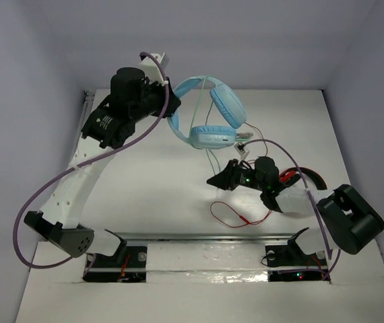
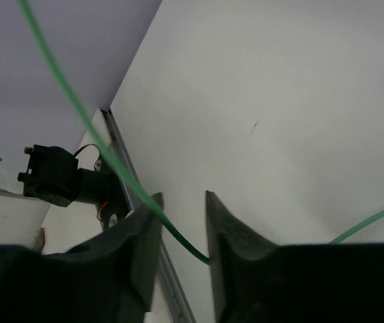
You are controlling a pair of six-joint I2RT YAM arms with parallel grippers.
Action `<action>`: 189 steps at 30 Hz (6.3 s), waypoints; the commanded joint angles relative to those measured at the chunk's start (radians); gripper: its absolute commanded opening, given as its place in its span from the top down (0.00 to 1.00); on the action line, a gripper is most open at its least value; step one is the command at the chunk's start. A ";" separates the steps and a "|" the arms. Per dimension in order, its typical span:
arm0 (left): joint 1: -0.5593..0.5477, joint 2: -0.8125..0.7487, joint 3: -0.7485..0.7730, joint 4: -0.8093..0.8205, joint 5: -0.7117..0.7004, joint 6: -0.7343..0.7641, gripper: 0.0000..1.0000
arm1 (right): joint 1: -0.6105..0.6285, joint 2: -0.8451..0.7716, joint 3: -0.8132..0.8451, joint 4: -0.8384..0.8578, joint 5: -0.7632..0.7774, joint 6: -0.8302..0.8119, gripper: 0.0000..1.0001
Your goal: Wrap the headphones
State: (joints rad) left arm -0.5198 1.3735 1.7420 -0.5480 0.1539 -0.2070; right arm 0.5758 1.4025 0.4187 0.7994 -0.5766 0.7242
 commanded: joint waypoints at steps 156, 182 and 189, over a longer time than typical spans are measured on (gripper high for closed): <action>-0.164 -0.260 -0.292 0.100 -0.034 0.011 1.00 | -0.045 -0.016 0.238 -0.052 0.098 -0.215 0.51; -0.164 -0.189 -0.395 0.542 -0.307 -0.253 1.00 | 0.007 0.064 0.014 0.268 0.232 0.323 0.91; -0.164 -0.171 -0.400 0.600 -0.324 -0.281 1.00 | 0.007 0.056 0.008 0.195 0.259 0.275 0.75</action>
State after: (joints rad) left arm -0.6857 1.2446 1.3148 -0.1852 -0.1581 -0.3931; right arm 0.5758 1.4845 0.4236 0.9890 -0.3614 1.0233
